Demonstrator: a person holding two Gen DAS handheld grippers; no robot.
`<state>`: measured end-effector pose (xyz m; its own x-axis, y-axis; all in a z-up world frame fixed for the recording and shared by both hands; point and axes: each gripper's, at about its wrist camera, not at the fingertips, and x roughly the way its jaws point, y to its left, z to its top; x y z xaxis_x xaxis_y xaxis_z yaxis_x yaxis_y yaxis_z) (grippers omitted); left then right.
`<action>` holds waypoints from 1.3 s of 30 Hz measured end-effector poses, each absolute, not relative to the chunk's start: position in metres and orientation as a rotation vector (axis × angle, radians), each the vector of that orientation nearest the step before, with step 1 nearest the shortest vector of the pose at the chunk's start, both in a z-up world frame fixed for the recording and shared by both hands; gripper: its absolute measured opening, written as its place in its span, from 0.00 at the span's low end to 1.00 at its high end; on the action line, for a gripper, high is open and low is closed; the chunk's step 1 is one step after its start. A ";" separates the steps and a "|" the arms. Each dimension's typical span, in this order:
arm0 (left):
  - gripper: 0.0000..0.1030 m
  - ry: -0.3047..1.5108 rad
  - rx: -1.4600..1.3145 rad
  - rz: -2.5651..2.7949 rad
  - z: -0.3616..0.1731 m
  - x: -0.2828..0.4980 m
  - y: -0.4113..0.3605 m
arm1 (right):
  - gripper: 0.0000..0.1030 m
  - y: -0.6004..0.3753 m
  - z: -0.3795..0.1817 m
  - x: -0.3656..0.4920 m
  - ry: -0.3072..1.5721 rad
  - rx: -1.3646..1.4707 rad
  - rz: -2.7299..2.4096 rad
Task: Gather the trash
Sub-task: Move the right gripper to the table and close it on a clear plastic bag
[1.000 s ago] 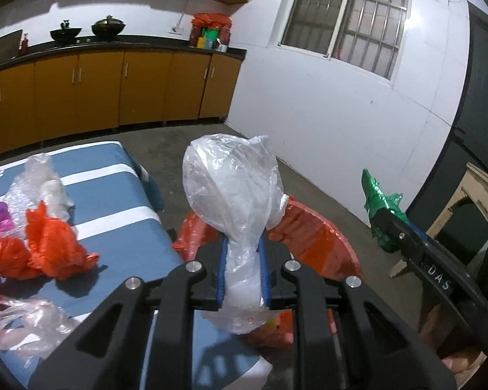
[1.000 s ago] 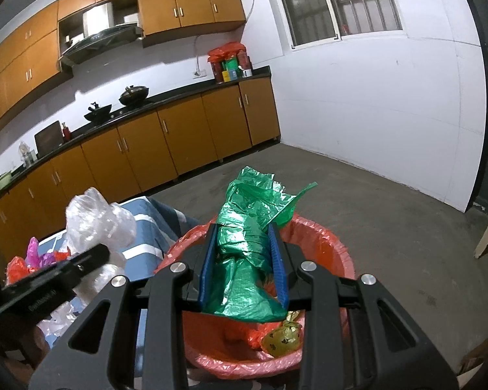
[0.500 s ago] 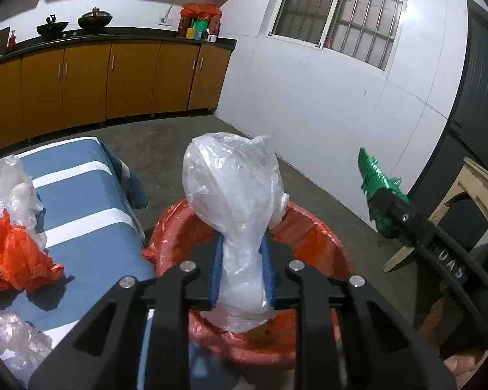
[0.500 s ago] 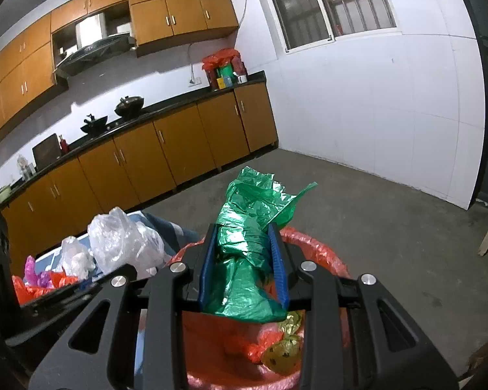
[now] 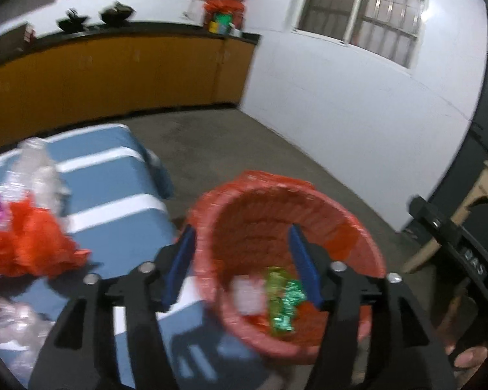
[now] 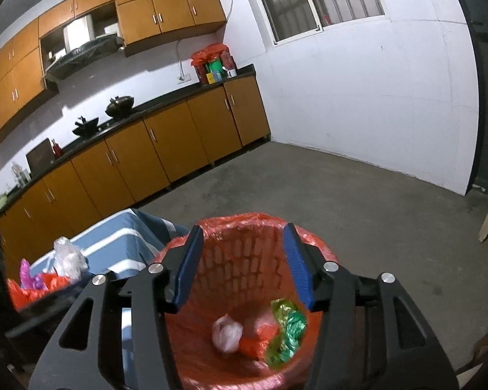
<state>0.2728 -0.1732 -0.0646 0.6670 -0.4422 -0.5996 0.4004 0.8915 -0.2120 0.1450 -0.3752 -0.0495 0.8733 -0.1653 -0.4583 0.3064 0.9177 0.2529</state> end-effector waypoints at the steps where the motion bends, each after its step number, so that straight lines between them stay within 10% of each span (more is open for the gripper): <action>1: 0.61 0.681 -0.056 -0.455 -0.062 0.269 -0.167 | 0.50 -0.374 -0.051 0.142 0.455 0.320 -0.253; 39: 0.81 0.526 -0.140 0.331 -0.038 0.158 0.143 | 0.50 -0.130 -0.057 0.176 0.596 0.059 0.314</action>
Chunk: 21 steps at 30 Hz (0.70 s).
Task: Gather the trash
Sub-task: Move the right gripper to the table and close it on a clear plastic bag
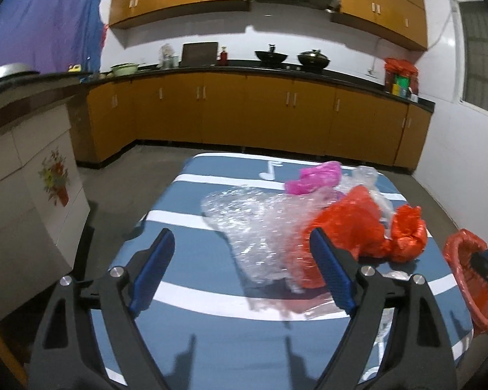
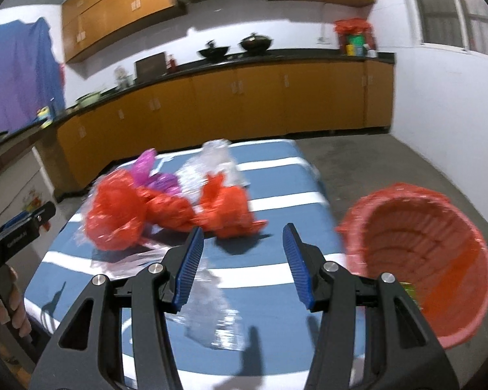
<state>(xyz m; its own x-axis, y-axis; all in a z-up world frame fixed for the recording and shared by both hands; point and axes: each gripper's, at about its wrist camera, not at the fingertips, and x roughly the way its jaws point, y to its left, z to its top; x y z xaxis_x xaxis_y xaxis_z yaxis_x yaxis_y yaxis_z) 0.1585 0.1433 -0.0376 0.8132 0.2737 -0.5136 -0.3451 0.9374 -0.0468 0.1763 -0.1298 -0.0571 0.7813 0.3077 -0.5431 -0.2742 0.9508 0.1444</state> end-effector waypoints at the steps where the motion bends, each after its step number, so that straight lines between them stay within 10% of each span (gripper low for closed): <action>1: 0.81 0.526 -0.144 0.335 -0.038 0.157 0.146 | 0.50 -0.124 -0.060 0.178 0.608 0.053 0.328; 21: 0.81 0.535 -0.202 0.361 -0.047 0.149 0.186 | 0.55 -0.065 -0.114 0.216 0.828 -0.029 0.421</action>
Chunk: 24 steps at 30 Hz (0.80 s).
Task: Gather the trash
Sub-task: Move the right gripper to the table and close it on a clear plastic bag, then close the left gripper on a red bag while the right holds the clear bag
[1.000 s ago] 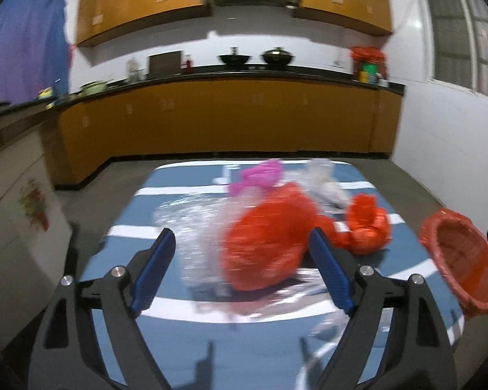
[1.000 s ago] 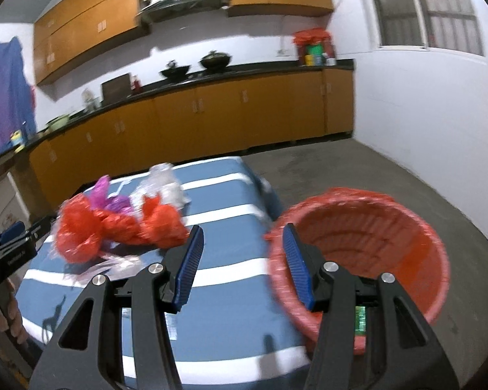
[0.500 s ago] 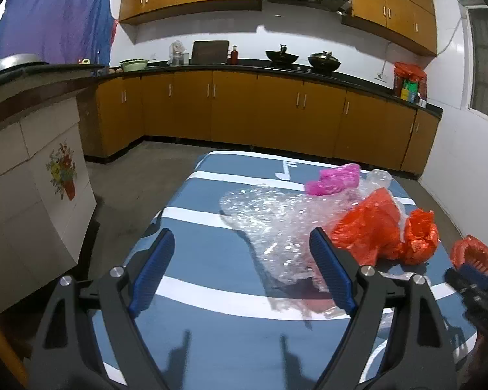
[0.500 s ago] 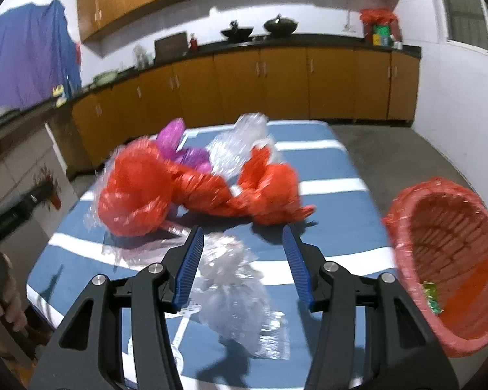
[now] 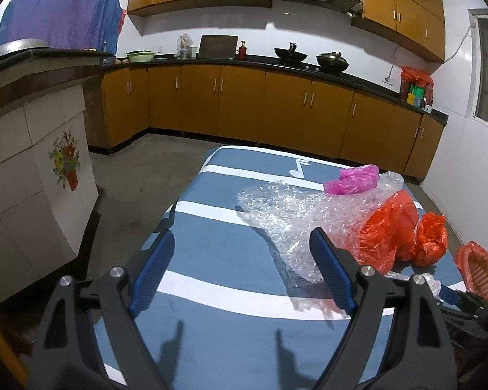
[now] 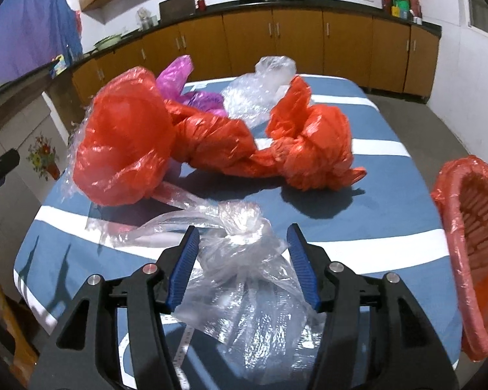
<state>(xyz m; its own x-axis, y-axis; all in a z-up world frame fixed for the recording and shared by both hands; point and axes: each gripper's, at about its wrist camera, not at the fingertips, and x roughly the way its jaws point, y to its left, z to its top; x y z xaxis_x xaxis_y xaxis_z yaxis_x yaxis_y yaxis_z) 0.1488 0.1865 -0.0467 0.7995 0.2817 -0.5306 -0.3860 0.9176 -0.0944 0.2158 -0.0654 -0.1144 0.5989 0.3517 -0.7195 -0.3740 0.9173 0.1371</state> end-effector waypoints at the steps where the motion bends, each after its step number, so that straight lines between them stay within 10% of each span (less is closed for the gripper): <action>1: 0.81 0.536 -0.203 0.354 -0.047 0.150 0.186 | 0.55 -0.064 -0.116 0.215 0.835 -0.034 0.429; 8: 0.81 0.539 -0.195 0.309 -0.047 0.154 0.176 | 0.25 -0.057 -0.121 0.208 0.848 -0.071 0.469; 24: 0.70 0.568 -0.183 0.145 -0.039 0.196 0.149 | 0.17 -0.101 -0.105 0.188 0.794 -0.079 0.391</action>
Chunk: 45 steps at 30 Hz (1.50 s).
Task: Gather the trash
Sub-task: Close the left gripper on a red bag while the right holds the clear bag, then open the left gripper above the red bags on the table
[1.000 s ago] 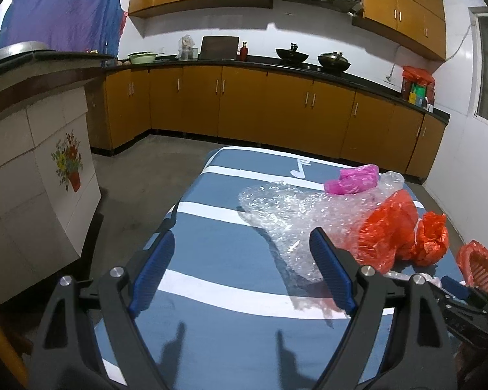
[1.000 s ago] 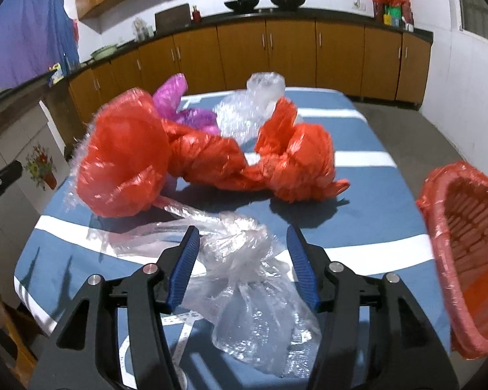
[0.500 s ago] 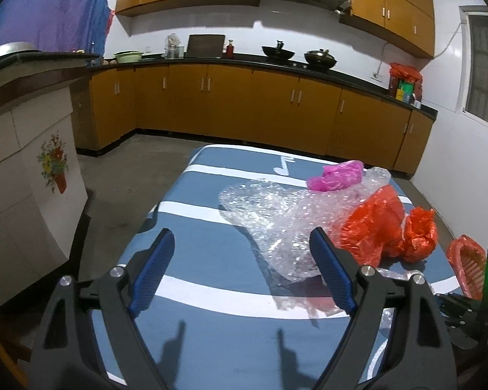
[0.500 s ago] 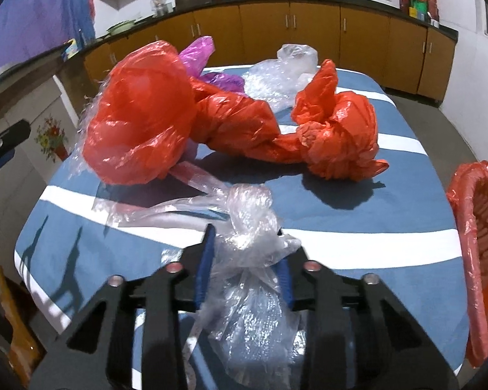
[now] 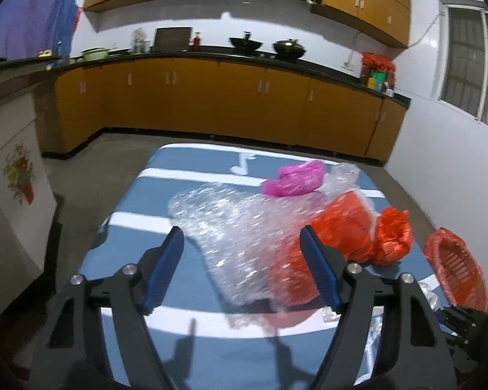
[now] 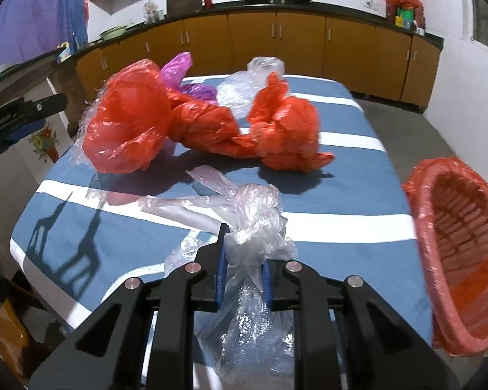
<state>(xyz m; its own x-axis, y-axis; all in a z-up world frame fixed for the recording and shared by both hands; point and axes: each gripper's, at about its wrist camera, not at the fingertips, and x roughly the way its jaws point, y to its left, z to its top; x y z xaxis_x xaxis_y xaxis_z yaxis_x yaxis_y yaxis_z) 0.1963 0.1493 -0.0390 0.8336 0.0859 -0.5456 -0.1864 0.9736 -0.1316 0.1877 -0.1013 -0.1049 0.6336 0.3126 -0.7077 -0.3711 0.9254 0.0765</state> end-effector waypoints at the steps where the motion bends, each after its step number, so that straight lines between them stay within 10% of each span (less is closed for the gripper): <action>1: 0.70 0.561 -0.170 0.134 -0.037 0.199 0.145 | 0.17 -0.105 -0.103 0.187 0.788 -0.074 0.384; 14: 0.70 0.559 0.016 -0.053 -0.019 0.259 0.080 | 0.17 -0.142 -0.100 0.184 0.784 -0.018 0.299; 27: 0.32 0.736 -0.021 -0.184 -0.066 0.260 0.068 | 0.17 -0.156 -0.105 0.183 0.800 0.028 0.271; 34: 0.48 0.752 -0.025 -0.148 -0.077 0.247 0.062 | 0.17 -0.162 -0.101 0.179 0.798 0.043 0.262; 45: 0.43 0.756 -0.032 -0.102 -0.076 0.224 0.086 | 0.17 -0.171 -0.099 0.177 0.790 0.075 0.258</action>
